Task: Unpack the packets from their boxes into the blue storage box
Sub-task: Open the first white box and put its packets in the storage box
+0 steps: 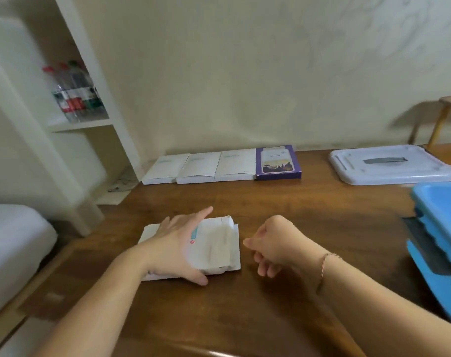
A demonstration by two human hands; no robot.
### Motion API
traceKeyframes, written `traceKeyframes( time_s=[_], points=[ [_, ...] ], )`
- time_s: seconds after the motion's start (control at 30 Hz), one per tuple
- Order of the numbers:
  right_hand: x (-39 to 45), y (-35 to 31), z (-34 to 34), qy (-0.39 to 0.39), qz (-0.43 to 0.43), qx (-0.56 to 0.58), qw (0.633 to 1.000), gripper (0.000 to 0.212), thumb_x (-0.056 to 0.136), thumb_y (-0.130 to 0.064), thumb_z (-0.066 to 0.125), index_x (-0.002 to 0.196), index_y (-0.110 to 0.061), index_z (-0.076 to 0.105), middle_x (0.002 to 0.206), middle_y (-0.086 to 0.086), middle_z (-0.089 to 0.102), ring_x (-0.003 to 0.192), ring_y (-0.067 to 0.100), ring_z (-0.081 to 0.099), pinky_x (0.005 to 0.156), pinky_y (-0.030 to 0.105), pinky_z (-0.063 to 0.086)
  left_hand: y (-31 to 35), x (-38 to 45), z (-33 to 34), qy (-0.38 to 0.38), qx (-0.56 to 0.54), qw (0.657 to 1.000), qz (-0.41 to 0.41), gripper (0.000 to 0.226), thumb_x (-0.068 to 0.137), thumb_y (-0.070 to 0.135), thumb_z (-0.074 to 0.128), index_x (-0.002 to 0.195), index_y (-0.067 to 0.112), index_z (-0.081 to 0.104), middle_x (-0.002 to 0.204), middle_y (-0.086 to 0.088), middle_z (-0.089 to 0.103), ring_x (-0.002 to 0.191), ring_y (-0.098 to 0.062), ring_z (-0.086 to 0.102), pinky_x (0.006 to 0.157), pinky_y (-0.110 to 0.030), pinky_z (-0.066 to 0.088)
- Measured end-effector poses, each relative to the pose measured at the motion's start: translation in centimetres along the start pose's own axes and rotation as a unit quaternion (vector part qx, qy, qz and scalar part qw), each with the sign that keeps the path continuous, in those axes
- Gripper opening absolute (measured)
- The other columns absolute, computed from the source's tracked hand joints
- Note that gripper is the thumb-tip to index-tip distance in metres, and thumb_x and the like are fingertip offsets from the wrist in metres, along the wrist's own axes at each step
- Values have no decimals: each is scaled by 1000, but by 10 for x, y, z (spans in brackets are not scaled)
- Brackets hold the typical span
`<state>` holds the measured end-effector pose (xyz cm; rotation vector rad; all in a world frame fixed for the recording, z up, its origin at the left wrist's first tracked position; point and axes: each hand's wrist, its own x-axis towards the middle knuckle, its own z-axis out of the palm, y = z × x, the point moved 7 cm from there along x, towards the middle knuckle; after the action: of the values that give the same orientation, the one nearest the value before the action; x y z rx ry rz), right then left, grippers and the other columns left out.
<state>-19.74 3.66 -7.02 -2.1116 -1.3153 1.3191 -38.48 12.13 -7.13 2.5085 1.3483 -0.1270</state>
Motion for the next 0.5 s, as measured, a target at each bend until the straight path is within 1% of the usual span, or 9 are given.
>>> traceKeyframes(
  time_s=[0.07,0.13,0.2,0.27,0.3,0.4,0.43,0.5],
  points=[
    [12,-2,6,3,7,0,1000,33,98,-36,54,99,-5,64,84,9,76,54,17,63,71,29,58,-1,1,-1,21,-22,999,9,130,40,74,81,129,76,-13,154,26,11,145,-13,13,117,-51,15],
    [19,-2,12,5,19,17,1000,29,96,-37,57,91,-9,62,79,9,76,50,16,62,64,26,57,-4,2,-2,41,-45,998,15,131,40,74,82,131,74,-12,151,28,13,143,-10,16,118,-50,21],
    [24,0,16,14,22,39,999,28,94,-38,61,93,-10,64,71,7,76,50,16,63,58,26,57,-5,1,-4,59,-60,996,14,132,40,73,82,132,73,-11,150,29,12,142,-9,17,117,-51,22],
    [26,-1,18,31,5,80,996,25,92,-35,64,94,-11,65,61,5,72,42,14,61,42,23,52,-6,0,-6,74,-66,995,17,133,39,74,82,133,72,-11,150,30,10,142,-8,16,117,-51,22],
    [26,-3,18,37,-11,95,995,24,91,-34,65,91,-10,67,57,4,70,37,13,58,38,21,47,-6,-1,-7,79,-67,994,21,133,39,74,82,134,72,-11,150,30,10,142,-8,16,117,-50,22],
    [23,-7,21,38,-54,102,993,23,93,-32,64,86,-11,69,54,4,68,34,12,50,37,19,42,-8,-1,-7,85,-60,994,29,133,38,77,80,135,71,-10,150,31,8,142,-8,15,116,-49,21],
    [22,-8,21,38,-62,99,992,22,94,-32,63,89,-11,69,56,5,69,37,12,50,38,21,43,-9,-1,-7,85,-54,995,28,132,38,77,80,135,71,-10,149,32,8,142,-8,15,116,-49,20],
    [20,-7,16,54,-68,81,993,19,96,-30,58,103,-13,64,65,7,72,44,15,55,41,23,45,-15,-1,-7,78,-39,996,21,131,38,79,79,134,73,-10,147,35,8,142,-9,15,114,-48,19]
  ],
)
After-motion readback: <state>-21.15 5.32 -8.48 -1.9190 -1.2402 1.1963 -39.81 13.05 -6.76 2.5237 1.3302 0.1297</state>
